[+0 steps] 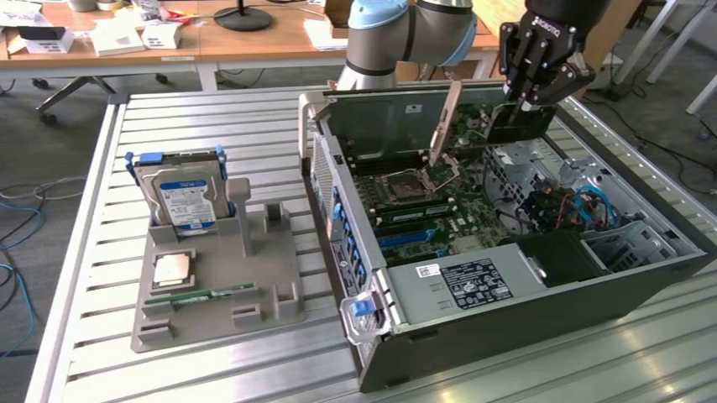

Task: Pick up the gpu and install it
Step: 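Insert the gpu into the slot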

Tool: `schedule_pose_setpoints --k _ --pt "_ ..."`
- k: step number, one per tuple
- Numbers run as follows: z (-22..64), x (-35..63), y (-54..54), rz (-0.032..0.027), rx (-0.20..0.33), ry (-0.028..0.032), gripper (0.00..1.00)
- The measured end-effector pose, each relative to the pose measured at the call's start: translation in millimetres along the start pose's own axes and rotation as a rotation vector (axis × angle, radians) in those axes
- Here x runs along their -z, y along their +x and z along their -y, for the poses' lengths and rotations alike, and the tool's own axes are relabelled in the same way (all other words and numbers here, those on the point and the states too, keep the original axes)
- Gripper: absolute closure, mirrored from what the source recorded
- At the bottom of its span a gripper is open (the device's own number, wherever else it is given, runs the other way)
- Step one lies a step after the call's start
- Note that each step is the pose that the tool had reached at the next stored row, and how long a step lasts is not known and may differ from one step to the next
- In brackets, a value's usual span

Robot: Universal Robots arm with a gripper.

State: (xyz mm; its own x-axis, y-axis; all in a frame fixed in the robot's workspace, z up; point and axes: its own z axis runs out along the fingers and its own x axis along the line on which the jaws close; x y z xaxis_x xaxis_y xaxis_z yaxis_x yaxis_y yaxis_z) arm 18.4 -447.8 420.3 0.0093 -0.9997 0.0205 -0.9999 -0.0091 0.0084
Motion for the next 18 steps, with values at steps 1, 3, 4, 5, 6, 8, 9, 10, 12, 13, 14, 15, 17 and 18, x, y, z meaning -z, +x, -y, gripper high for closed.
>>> schedule_pose_setpoints --k 1,3,4,5,6,8,9,10,12,13,14,15,17,18 --pt "-0.2 -1.2 -0.1 0.0 0.0 0.0001 0.74" --pt "-0.3 -3.3 -0.1 0.0 0.0 0.0001 0.74" --pt "-0.5 -4.3 -0.1 -0.0001 0.0 0.0 0.74" --pt "-0.5 -5.6 -0.2 0.0001 0.0 0.0 0.74" --pt "-0.5 -6.8 -0.2 0.0 0.0 0.0001 0.74" --pt "-0.6 -9.6 -0.3 0.0 0.0 0.0 0.74" --pt "-0.7 -11.0 -0.3 0.0001 0.0 0.0 0.74" --pt "-0.7 -12.6 -0.4 0.0001 0.0 0.0001 0.74" --pt "-0.8 -15.7 -0.4 0.0001 0.0 0.0001 0.74" --pt "-0.8 -17.1 -0.4 0.0 0.0 0.0001 0.74" --pt "-0.9 -18.5 -0.5 0.0 0.0 0.0001 0.74" --pt "-0.9 -20.0 -0.5 -0.0001 0.0 0.0 0.74" --pt "-0.9 -22.9 -0.6 0.0 0.0 0.0001 0.74" --pt "-1.0 -24.3 -0.6 0.0 0.0 0.0001 0.74"
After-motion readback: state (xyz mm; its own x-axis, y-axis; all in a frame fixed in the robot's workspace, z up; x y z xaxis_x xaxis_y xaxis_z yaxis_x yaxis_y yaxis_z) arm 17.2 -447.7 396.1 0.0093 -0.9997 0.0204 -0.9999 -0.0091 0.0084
